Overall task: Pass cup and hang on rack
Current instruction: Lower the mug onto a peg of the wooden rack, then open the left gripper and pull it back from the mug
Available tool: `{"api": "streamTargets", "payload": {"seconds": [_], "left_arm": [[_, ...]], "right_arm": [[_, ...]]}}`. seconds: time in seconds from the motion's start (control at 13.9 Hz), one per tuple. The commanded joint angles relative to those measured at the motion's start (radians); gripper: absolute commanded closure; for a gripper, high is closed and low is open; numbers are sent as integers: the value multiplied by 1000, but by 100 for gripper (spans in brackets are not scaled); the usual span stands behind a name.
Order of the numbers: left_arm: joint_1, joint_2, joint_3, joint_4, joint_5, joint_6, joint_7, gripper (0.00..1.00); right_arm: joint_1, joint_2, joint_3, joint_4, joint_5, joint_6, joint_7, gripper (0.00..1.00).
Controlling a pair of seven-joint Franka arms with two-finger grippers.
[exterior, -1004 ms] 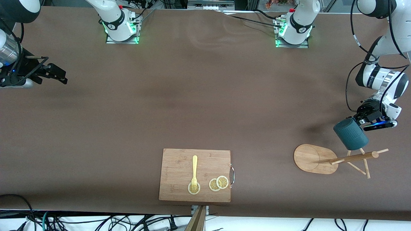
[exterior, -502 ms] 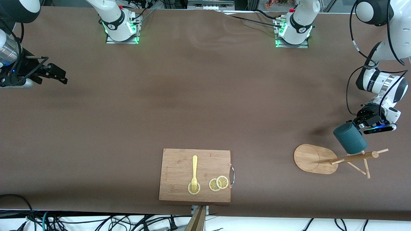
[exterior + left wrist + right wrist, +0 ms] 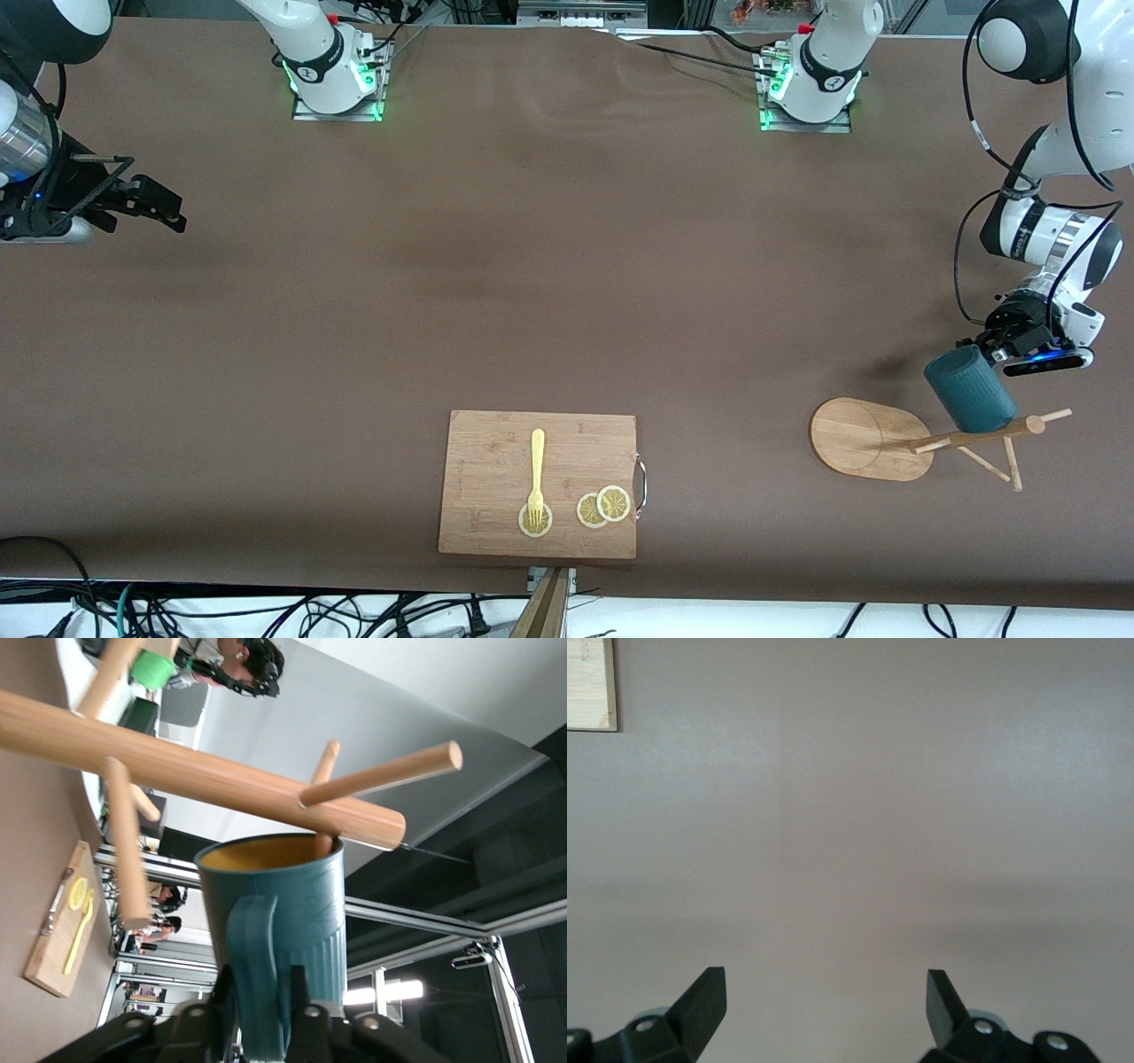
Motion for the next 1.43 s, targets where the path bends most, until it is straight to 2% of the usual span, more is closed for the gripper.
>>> {"api": "streamTargets", "payload": {"seconds": [0.0, 0.14, 0.29, 0.57, 0.79, 1.08, 1.36], "left_arm": [[-1, 19, 5, 22, -5, 15, 7, 45], [-4, 13, 12, 14, 42, 19, 67, 32], [-8, -9, 54, 10, 138, 19, 69, 1], [-1, -99, 74, 4, 374, 19, 79, 0], [-1, -223, 74, 5, 682, 64, 79, 0], [-19, -353, 72, 17, 1012, 176, 72, 0], [-127, -487, 66, 42, 1336, 242, -32, 0]], "right_arm": [[-12, 7, 10, 18, 6, -9, -15, 0], [-12, 7, 10, 20, 6, -9, -15, 0], [-12, 7, 10, 20, 6, -9, -15, 0], [-12, 7, 10, 20, 6, -9, -15, 0], [-12, 7, 10, 20, 6, -9, -17, 0], [-12, 7, 10, 18, 6, -9, -17, 0], [-12, 7, 10, 20, 6, -9, -17, 0]]}}
